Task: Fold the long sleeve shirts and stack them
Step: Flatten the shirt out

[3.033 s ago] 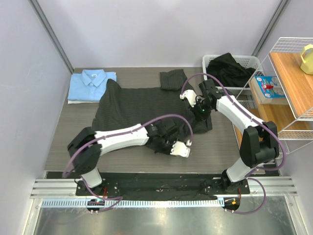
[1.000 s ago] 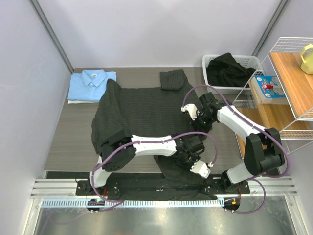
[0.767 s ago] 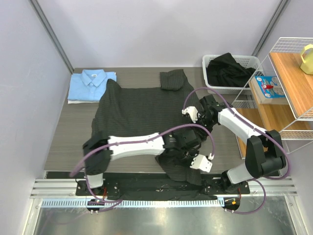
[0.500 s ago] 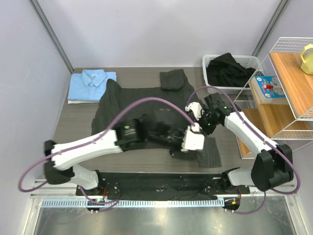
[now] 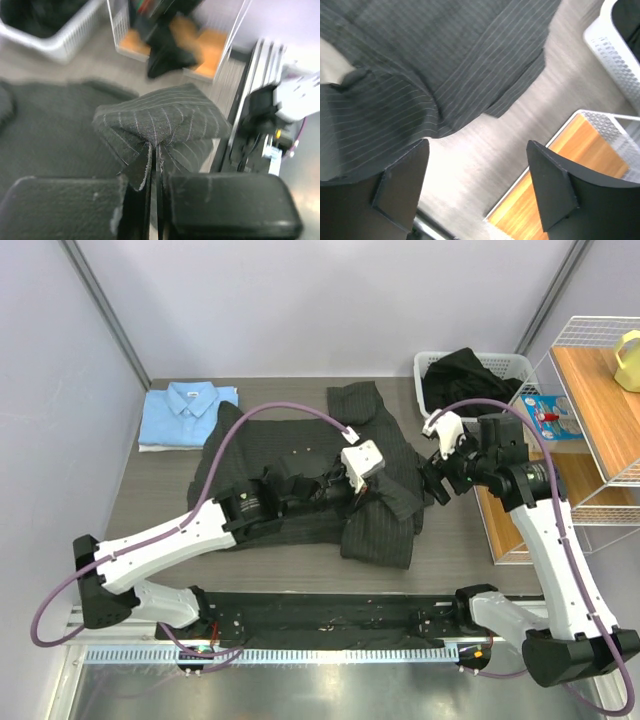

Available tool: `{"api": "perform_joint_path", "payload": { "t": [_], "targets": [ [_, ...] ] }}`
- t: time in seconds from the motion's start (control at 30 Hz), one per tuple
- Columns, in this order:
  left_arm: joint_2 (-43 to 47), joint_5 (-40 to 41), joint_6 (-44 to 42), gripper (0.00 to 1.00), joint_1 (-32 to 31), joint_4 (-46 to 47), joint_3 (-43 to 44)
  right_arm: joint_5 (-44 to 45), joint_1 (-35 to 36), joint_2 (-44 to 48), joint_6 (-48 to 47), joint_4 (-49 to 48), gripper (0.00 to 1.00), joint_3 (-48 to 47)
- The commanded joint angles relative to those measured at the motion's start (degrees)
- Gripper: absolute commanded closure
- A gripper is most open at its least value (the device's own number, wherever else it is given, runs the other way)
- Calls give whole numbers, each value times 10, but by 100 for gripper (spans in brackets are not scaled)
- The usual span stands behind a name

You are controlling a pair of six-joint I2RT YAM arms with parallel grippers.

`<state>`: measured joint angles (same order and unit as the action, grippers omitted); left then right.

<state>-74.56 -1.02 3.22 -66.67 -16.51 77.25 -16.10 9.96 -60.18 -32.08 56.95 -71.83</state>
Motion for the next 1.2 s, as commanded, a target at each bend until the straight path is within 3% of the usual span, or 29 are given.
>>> {"api": "perform_joint_path", "payload": {
  "t": [0.0,0.13,0.3,0.4,0.73,0.9,1.0,1.17],
  "targets": [
    [15,-192,28,100,15,51,-27,-22,-3,8,19,43,20,6],
    [35,-356,54,100,8,51,-40,-51,-2,-8,19,38,30,42],
    [66,-430,14,100,-51,-1,-11,-94,-1,-66,42,-3,36,61],
    [68,-436,-9,100,-78,-43,4,-107,8,-111,52,-15,42,50],
    [46,-436,62,100,-78,33,42,-108,24,-138,32,-23,50,88],
    [55,-326,42,100,-54,4,-10,-108,26,-140,38,-25,53,101],
    [45,-289,46,100,-1,-8,-67,-98,26,-137,40,-18,52,90],
    [-2,-345,-134,100,5,-141,-125,-97,25,-133,29,-3,52,83]
  ]
}}
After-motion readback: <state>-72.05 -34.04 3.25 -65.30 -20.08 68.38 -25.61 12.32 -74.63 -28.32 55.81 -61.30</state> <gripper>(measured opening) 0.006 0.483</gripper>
